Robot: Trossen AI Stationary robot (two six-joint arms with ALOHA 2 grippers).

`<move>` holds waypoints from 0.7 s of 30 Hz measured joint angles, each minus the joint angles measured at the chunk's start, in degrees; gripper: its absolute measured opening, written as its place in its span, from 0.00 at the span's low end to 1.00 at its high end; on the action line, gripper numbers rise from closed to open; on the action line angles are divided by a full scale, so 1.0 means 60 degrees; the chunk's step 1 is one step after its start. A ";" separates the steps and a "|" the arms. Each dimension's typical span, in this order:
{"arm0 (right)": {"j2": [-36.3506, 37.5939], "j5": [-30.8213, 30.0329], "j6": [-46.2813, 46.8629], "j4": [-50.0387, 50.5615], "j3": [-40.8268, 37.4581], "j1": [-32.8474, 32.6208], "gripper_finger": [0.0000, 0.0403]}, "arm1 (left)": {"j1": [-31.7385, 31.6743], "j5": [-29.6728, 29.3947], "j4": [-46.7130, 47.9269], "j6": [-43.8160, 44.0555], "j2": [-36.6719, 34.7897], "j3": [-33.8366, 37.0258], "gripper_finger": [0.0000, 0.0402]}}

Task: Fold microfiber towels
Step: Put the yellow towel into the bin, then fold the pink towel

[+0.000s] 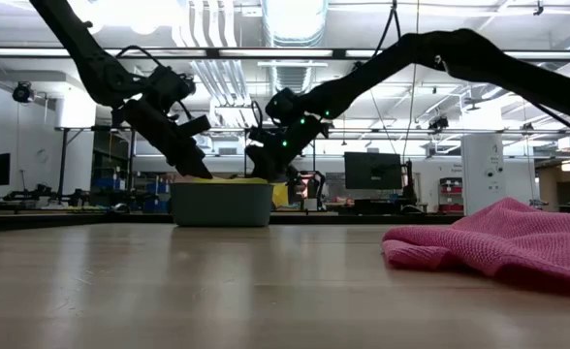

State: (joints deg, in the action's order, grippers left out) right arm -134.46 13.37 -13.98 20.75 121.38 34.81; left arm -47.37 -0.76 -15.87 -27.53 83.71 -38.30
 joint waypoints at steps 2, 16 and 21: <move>0.0120 0.0004 0.0008 0.0038 0.0004 0.0000 0.02 | 0.0000 -0.0021 -0.0025 0.0004 -0.0198 -0.0009 0.03; 0.1757 0.0011 -0.0025 0.2816 -0.0018 -0.0936 0.02 | 0.2302 0.0402 0.0312 0.1551 -0.3335 0.0353 0.03; 0.2210 0.0007 0.0013 0.4536 -0.0314 -0.1852 0.02 | 0.3994 0.0426 0.0440 0.2361 -0.4248 0.0544 0.03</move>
State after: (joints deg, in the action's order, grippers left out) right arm -121.20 13.41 -13.90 47.97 119.50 23.70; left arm -23.41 1.80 -13.23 -13.36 58.22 -35.04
